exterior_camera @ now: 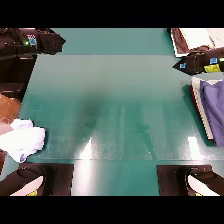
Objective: Fold the shirts.
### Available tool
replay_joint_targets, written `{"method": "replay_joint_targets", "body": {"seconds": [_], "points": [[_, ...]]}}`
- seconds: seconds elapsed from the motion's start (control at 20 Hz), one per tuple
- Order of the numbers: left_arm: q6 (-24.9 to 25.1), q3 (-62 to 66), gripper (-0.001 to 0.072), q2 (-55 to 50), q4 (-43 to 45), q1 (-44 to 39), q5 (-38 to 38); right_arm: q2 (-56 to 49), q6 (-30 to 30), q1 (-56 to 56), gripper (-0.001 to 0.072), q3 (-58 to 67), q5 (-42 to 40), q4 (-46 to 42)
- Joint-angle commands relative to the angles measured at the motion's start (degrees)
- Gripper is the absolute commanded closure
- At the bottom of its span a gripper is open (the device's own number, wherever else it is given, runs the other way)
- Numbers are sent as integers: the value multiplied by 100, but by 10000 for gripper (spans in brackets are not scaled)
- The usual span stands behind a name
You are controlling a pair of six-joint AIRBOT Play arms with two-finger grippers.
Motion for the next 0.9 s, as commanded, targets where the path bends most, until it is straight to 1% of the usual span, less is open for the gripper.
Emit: {"method": "replay_joint_targets", "body": {"seconds": [0.0, 0.1, 0.2, 0.25, 0.4, 0.5, 0.6, 0.65, 0.7, 0.75, 0.8, 0.85], "points": [[-2, 26, 682, 144, 256, 175, -428, -2, 2, 0, 699, 4, -2, 0], [0, -31, 683, 431, 704, 479, -1451, -2, 2, 0, 699, 4, 4, -2], [-55, -389, 683, 850, 1353, 774, -2188, -2, 2, 0, 699, 4, 4, -2], [-151, -723, 683, 1108, 1681, 914, -2481, -2, 2, 0, 699, 4, 4, -2], [-201, -1906, 681, 1659, 2387, 1261, -3414, -2, 0, 0, 699, 4, -22, -7], [-214, -2745, 680, 1777, 2559, 1460, -3700, -4, 0, 0, 699, 4, -48, -4], [-219, -3484, 680, 1779, 2610, 1600, -3550, -2, 0, 0, 699, 4, -44, -4], [-251, -3829, 644, 1779, 2621, 1646, -3407, -4, 0, 0, 699, 4, -44, -4], [-396, -4186, 259, 1779, 2629, 1668, -3224, -2, 0, 0, 699, 4, -44, -4], [-623, -4485, -13, 1779, 2664, 1668, -3040, -2, 0, 0, 699, 4, -44, -7], [-723, -4747, 53, 1779, 2699, 1665, -2889, -2, 0, 0, 699, 4, -42, -4], [-789, -4933, 92, 1779, 2706, 1668, -2813, -2, 0, 0, 699, 4, -42, -7]]}}
